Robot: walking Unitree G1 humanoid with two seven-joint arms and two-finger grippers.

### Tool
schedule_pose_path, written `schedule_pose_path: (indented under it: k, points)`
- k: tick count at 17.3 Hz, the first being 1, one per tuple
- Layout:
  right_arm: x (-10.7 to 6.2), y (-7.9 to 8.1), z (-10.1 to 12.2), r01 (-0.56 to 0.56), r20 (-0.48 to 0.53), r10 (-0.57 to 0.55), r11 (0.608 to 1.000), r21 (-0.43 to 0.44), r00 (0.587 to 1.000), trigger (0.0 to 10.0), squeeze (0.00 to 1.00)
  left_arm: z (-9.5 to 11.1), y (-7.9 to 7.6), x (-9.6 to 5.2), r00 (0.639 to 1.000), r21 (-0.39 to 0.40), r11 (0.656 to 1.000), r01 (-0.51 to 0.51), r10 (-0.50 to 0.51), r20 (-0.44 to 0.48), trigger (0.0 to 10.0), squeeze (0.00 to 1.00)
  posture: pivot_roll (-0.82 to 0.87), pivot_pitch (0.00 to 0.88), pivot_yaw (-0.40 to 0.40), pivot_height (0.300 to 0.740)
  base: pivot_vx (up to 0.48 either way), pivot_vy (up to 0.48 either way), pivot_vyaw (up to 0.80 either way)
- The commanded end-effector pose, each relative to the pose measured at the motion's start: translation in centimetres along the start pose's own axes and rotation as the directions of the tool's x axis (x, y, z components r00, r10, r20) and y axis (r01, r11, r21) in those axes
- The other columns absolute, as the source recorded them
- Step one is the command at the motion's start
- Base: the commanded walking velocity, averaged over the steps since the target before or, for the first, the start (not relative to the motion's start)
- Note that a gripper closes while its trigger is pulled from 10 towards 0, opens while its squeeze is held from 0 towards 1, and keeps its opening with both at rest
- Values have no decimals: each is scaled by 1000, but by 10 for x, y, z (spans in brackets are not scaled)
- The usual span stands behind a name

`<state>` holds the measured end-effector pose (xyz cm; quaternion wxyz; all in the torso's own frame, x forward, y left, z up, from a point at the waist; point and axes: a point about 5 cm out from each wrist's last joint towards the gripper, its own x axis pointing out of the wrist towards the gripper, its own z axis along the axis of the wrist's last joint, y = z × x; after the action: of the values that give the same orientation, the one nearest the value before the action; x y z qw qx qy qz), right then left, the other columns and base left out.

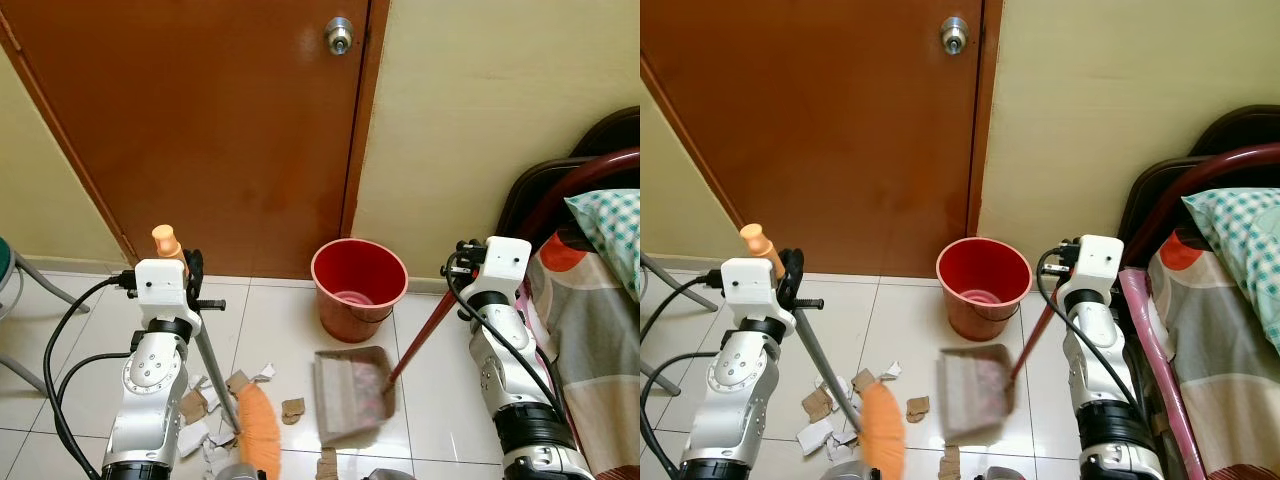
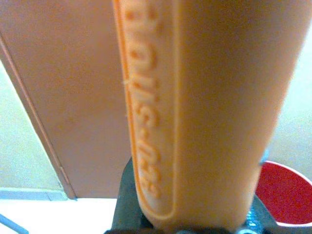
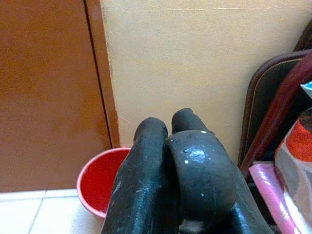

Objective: Sweep floor

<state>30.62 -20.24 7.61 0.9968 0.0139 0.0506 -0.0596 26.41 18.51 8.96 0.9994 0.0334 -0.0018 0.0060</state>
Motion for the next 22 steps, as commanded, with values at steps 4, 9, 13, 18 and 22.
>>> schedule_pose_path:
  k: [4, 9, 13, 18, 22]
  points:
    - [1, -8, 12, 44, 61, -41, 998, -38, 997, 10000, 0, 15, 1, 7, 996, 78, 996, 45, -50, 67, 10000, 0, -36, 39, -22, 740, 0, 0, 0]
    - [7, -6, 3, 181, -5, -182, 979, -92, 983, 10000, 0, 21, -17, 18, 972, 54, 975, 214, -218, 93, 10000, 0, -17, 105, -4, 740, 0, 0, 0]
    - [8, -9, -1, 281, -38, -285, 956, -81, 958, 10000, 0, 14, -41, 21, 923, 1, 925, 381, -380, 55, 10000, 0, -17, 154, 17, 740, 0, 0, 0]
    - [10, 7, -2, 299, -44, -300, 954, -21, 953, 10000, 0, 32, -96, 12, 842, -104, 838, 536, -522, 134, 10000, 0, -23, 168, 35, 740, 0, 0, 0]
    - [11, 22, -3, 247, -62, -246, 969, 13, 967, 10000, 0, 40, -122, -3, 769, -121, 761, 637, -615, 174, 10000, 0, -19, 162, 33, 740, 0, 0, 0]
